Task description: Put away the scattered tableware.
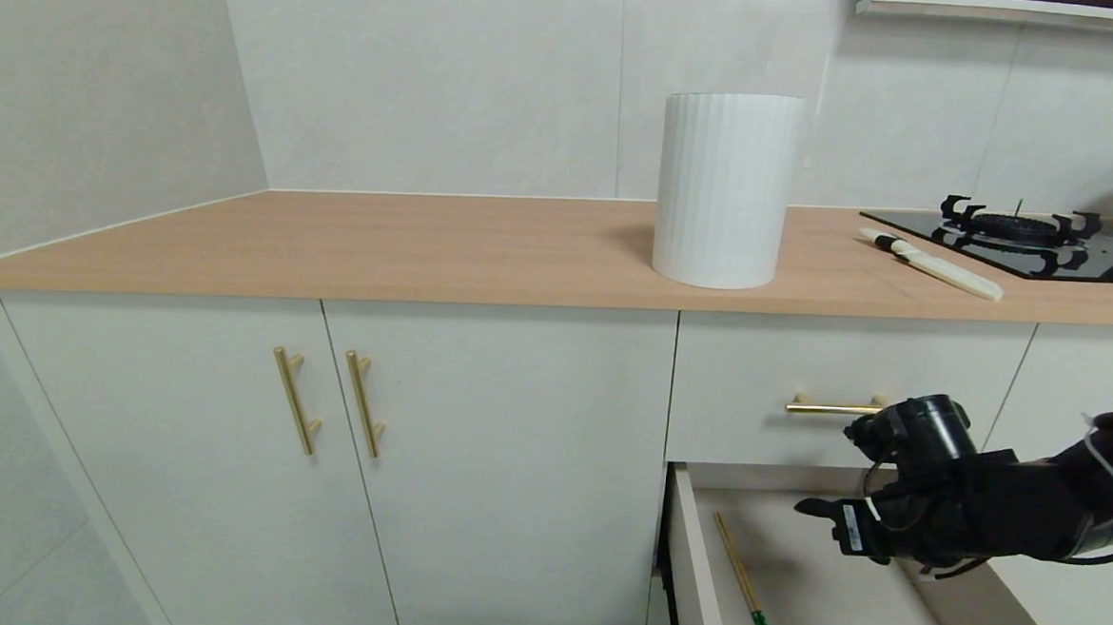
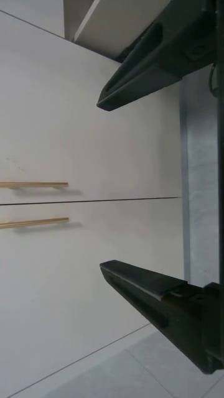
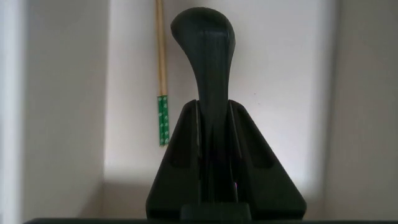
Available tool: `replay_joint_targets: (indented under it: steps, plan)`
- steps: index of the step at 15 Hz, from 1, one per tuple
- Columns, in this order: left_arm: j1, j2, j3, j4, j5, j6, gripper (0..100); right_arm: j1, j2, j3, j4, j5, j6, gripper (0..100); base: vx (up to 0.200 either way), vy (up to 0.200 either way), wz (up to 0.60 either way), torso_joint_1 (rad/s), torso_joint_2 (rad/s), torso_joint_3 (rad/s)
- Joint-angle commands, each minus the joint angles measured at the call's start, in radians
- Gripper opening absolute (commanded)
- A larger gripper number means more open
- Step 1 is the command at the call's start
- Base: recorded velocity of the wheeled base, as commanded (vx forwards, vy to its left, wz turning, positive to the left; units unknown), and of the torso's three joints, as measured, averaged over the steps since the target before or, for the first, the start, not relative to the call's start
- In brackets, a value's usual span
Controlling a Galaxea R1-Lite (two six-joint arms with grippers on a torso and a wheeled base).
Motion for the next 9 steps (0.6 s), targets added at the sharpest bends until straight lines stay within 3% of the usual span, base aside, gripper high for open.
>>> replay_joint_targets:
  steps: [1, 3, 9]
  plan:
    - [0.0, 0.0, 0.0, 0.0, 0.0, -0.001, 100, 0.0, 0.161, -0.012, -0.06, -0.002, -0.001, 0, 0.0, 0.0, 0.0, 0.0, 0.0, 0.0]
    - [0.0, 0.0, 0.0, 0.0, 0.0, 0.001, 100, 0.0, 0.238, -0.051, -0.117, -0.004, -0.004, 0, 0.0, 0.0, 0.0, 0.0, 0.0, 0.0]
    - [0.0, 0.0, 0.0, 0.0, 0.0, 0.001, 100, 0.009, 0.331, -0.106, -0.109, -0.021, -0.053, 0, 0.0, 0.0, 0.0, 0.0, 0.0, 0.0]
